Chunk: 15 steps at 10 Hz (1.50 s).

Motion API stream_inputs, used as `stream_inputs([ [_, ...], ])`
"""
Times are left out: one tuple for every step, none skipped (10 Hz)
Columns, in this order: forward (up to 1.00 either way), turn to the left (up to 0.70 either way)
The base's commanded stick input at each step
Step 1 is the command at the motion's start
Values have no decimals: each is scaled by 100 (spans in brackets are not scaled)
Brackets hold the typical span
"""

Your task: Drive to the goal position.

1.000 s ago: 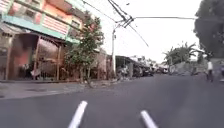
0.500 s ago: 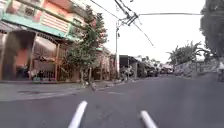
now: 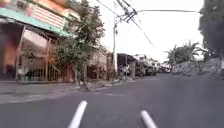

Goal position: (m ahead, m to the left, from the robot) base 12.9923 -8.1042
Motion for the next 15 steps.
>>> stream_inputs([
  [100,-40],
  [100,-40],
  [100,-40],
  [100,-40],
  [100,-40],
  [100,-25],
  [100,-5],
  [100,0],
  [100,0],
  [100,0],
  [100,0],
  [100,0],
  [100,0],
  [100,0],
  [100,25],
])
